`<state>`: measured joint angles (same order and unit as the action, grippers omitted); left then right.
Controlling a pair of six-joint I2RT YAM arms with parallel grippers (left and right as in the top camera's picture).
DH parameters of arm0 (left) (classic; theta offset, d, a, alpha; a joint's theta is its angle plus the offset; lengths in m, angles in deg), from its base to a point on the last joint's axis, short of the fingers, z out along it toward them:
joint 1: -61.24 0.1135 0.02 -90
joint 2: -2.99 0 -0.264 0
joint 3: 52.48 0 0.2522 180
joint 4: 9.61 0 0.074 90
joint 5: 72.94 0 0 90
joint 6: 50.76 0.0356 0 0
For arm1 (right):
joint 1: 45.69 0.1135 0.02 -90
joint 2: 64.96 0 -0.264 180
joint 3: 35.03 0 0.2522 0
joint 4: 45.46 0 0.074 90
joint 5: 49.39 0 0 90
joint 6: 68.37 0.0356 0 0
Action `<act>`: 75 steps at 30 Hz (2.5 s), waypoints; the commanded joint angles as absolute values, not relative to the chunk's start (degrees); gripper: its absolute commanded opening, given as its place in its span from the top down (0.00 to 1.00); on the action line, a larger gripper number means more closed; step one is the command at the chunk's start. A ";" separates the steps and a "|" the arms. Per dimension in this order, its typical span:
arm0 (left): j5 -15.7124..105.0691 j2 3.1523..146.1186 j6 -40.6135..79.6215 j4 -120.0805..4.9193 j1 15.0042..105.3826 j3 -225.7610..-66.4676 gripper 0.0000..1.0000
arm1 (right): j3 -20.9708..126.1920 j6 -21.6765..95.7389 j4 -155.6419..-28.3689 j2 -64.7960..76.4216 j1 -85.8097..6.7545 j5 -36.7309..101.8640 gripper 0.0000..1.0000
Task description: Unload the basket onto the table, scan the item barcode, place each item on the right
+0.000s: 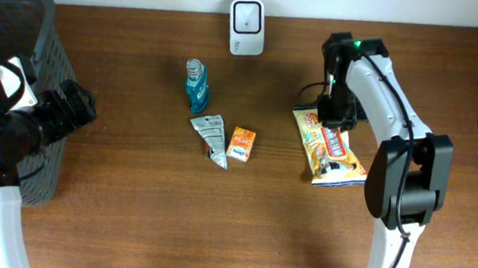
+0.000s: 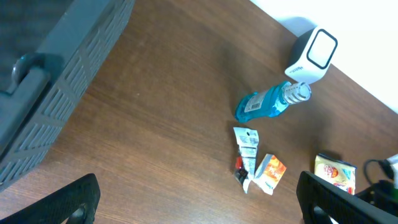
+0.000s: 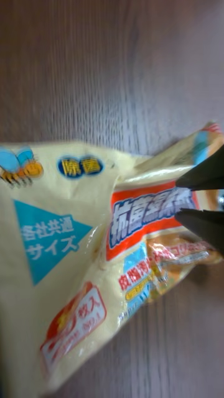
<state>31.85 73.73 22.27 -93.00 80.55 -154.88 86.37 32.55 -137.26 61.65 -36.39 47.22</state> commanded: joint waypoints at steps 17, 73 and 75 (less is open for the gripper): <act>32.31 73.71 21.70 -93.07 80.86 -154.77 0.01 | 92.95 30.89 -146.96 60.95 -36.70 43.86 0.41; 32.31 73.71 21.70 -93.07 80.86 -154.77 0.01 | 83.61 37.60 -122.66 69.03 -22.45 31.11 0.52; 32.31 73.71 21.70 -93.07 80.86 -154.77 0.01 | 83.59 37.58 -122.57 69.89 -22.16 30.44 0.53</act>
